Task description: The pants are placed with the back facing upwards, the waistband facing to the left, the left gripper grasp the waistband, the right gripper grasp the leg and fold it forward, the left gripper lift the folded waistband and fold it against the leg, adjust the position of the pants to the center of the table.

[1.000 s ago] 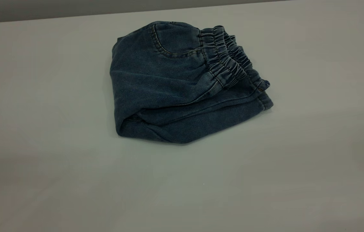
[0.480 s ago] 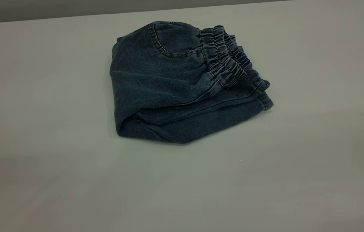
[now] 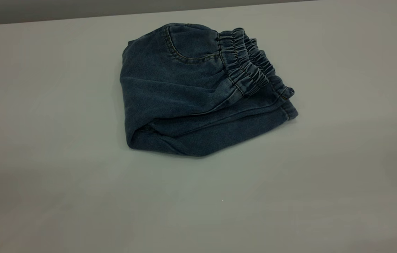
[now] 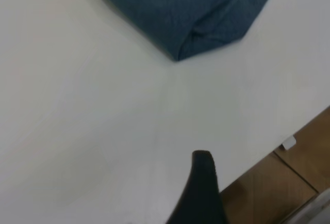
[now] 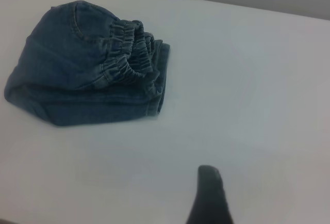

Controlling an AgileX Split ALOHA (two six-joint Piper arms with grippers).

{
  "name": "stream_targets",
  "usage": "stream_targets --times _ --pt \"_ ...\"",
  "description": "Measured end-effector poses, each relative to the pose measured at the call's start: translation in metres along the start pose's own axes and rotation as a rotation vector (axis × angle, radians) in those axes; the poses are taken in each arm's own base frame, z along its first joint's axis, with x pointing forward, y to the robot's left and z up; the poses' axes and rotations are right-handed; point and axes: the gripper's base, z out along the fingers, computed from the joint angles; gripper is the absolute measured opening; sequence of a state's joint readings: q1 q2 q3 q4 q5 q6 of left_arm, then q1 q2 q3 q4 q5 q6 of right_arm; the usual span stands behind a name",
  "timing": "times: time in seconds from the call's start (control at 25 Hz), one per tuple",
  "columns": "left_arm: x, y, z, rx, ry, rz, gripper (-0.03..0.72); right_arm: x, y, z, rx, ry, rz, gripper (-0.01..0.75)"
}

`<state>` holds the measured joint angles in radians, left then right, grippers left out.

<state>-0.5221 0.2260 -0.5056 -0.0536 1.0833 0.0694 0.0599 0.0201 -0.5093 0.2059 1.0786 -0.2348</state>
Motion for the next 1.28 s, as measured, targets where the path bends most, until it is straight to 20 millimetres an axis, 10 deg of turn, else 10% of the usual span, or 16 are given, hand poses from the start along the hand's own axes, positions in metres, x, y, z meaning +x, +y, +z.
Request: stream_targets --times 1.28 --pt "0.019 -0.005 -0.026 -0.389 -0.220 -0.251 0.549 0.000 0.000 0.000 -0.001 0.000 0.003 0.444"
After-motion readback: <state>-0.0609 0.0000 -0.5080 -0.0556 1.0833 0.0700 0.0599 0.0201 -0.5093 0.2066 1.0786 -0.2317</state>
